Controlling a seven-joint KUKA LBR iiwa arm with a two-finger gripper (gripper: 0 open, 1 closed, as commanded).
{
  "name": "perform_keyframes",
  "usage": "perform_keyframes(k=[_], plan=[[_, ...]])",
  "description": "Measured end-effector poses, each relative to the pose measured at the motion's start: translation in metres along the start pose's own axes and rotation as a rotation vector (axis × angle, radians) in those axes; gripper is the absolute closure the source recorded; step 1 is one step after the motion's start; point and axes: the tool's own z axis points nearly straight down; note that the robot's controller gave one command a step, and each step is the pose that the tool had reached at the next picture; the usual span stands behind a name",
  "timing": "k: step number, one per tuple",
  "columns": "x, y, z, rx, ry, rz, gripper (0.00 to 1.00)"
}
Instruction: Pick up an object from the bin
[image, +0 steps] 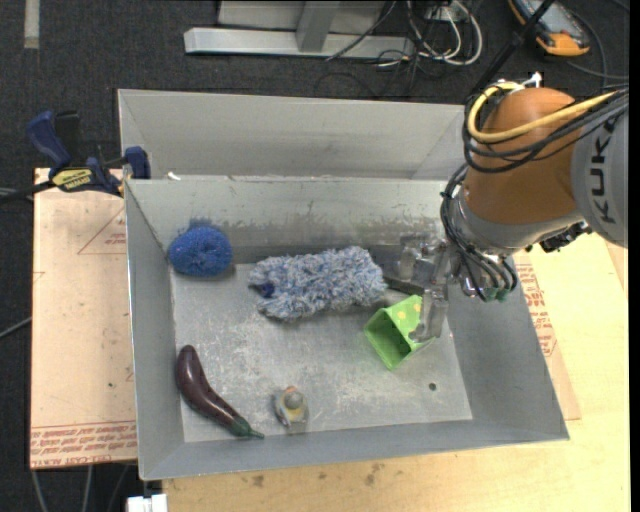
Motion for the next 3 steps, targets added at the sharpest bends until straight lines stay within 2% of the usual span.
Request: perform_keyframes(k=[1,2,3], plan=[[-0.028,-0.017,0.049,-0.001,-0.004,0.116,0.0],[-0.063,0.049,0.105,-0.002,-0.011,0.129,0.0],[-0.063,0.059,0.132,-0.004,0.0,0.351,0.0]])
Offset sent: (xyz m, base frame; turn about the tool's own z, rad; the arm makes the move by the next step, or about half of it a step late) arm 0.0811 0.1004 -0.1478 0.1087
